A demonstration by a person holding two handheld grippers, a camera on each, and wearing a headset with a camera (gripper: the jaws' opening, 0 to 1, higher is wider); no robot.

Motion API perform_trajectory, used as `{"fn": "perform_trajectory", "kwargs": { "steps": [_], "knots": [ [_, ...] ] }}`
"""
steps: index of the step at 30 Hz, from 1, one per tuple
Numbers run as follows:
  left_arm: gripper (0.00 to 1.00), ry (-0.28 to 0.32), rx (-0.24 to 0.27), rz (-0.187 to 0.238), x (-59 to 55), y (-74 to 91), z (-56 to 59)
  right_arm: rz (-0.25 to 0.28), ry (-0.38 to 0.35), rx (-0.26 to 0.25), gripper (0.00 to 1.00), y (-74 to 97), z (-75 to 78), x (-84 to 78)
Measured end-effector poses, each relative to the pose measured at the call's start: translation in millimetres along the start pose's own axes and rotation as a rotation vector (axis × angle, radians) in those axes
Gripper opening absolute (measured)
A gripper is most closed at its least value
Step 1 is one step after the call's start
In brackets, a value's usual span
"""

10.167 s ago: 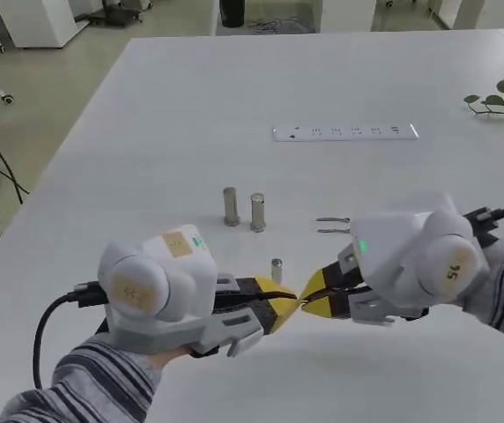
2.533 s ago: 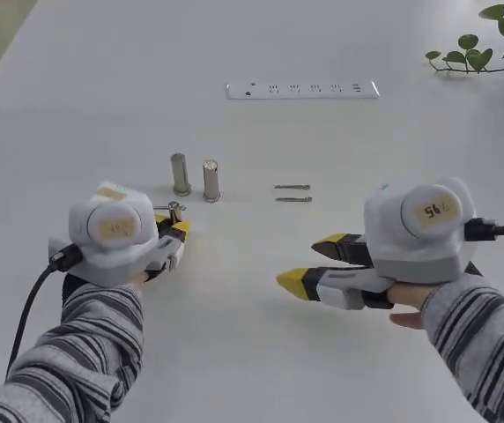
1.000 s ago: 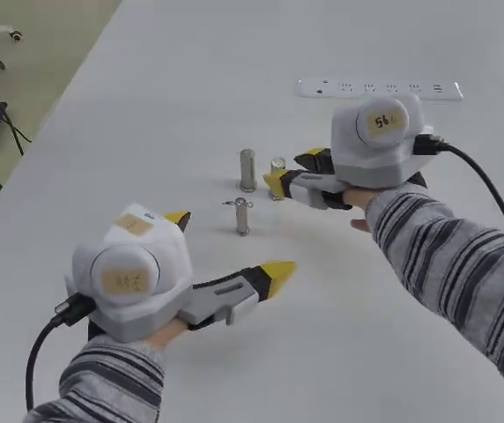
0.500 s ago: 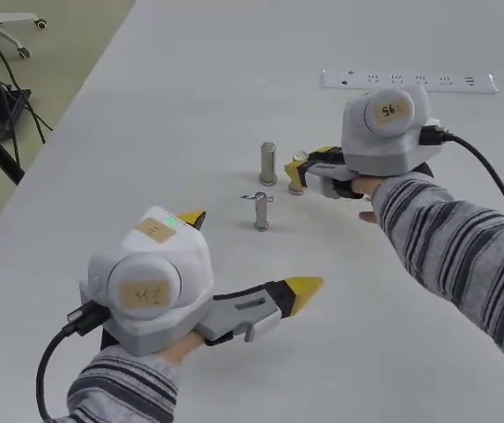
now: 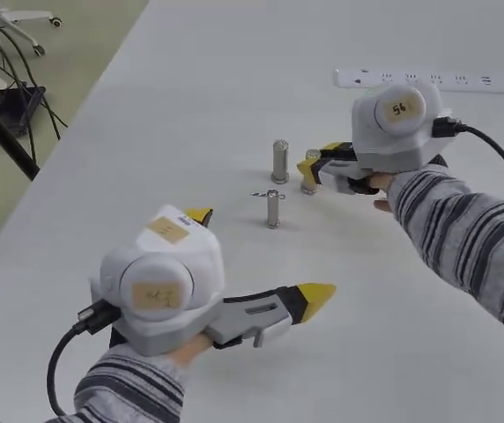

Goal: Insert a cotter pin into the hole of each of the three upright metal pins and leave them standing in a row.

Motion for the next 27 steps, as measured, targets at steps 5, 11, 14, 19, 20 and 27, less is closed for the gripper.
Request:
{"fn": "perform_trajectory", "kwargs": {
  "steps": [5, 11, 14, 19, 20, 27],
  "knots": [
    [0.99, 0.001, 0.008, 0.010, 2.1, 0.9, -0.9, -0.018, 0.069, 0.034, 0.08, 13.0, -4.1, -0.1],
    [0.99, -0.006, 0.005, 0.013, 2.9, 2.3, -0.7, -0.062, 0.173, 0.066, 0.08, 32.7, -6.4, -8.8],
    [0.99, -0.009, 0.002, 0.018, 4.7, 3.3, 0.1, -0.074, 0.190, 0.064, 0.08, 36.8, -0.6, -12.7],
    [0.99, -0.020, -0.008, 0.019, 5.5, 5.2, 3.2, -0.093, 0.190, 0.075, 0.08, 53.2, -0.8, -28.1],
    [0.99, -0.022, -0.008, 0.017, 5.2, 5.5, 3.7, -0.093, 0.191, 0.081, 0.08, 56.1, -2.9, -30.2],
    [0.98, -0.033, -0.022, 0.011, 4.0, 8.2, 9.6, -0.095, 0.178, 0.157, 0.08, 69.1, -8.3, -43.8]
  ]
}}
Point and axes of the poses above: the centre of the closed fingertips' face, and the gripper's own axes: y roughly backward along the fingers, z roughly to its right, x roughly out of its top, the point moved 7 cm from there along y, roughly backward along the fingers, and after that the axes turned 15 degrees about -y, right-handed, at the moved point
